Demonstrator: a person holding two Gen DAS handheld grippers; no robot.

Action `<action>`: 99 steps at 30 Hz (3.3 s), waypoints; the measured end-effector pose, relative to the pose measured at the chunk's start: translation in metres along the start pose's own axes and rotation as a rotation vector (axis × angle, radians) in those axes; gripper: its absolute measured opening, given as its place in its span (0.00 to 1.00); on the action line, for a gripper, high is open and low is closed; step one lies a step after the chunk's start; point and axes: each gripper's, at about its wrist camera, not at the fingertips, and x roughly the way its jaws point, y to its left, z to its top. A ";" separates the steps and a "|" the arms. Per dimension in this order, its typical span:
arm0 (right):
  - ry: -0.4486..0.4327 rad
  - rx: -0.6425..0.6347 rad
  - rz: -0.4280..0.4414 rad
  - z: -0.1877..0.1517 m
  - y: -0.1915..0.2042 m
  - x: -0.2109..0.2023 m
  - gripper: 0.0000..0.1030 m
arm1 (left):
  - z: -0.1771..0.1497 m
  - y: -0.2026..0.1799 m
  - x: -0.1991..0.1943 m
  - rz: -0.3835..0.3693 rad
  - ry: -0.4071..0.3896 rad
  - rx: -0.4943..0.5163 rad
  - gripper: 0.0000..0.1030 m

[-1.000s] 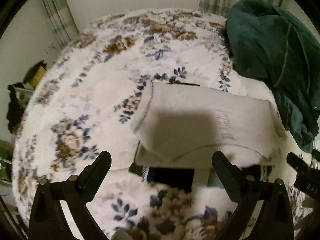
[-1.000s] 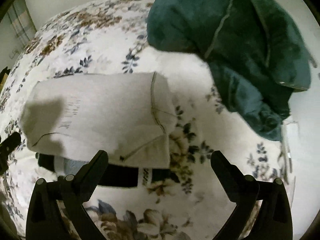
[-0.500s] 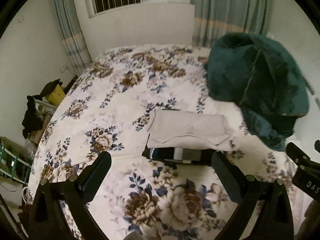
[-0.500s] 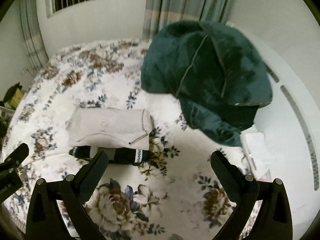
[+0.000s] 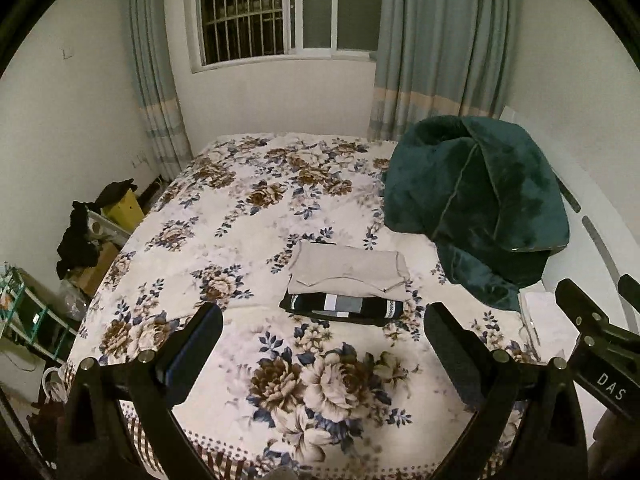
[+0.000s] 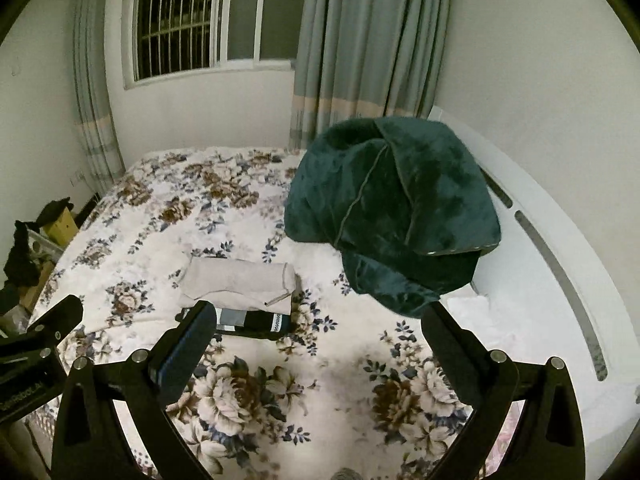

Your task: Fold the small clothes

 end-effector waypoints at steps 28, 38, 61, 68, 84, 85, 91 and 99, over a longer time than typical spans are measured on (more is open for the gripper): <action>0.000 -0.019 0.096 0.000 -0.020 -0.073 1.00 | -0.009 0.014 -0.074 0.062 -0.004 -0.032 1.00; -0.015 -0.028 0.099 0.005 -0.019 -0.076 1.00 | -0.011 0.013 -0.082 0.065 -0.017 -0.036 1.00; -0.013 -0.039 0.113 0.013 -0.013 -0.082 1.00 | -0.002 0.018 -0.078 0.056 -0.024 -0.036 1.00; -0.016 -0.041 0.119 0.017 -0.010 -0.083 1.00 | 0.000 0.019 -0.078 0.053 -0.025 -0.035 1.00; -0.010 -0.048 0.137 0.023 0.003 -0.088 1.00 | 0.005 0.019 -0.077 0.052 -0.023 -0.035 1.00; -0.011 -0.048 0.138 0.023 0.003 -0.088 1.00 | 0.005 0.019 -0.077 0.051 -0.024 -0.032 1.00; -0.012 -0.048 0.137 0.023 0.004 -0.087 1.00 | 0.005 0.020 -0.080 0.054 -0.030 -0.033 1.00; -0.014 -0.050 0.139 0.024 0.006 -0.088 1.00 | 0.006 0.021 -0.082 0.055 -0.033 -0.033 1.00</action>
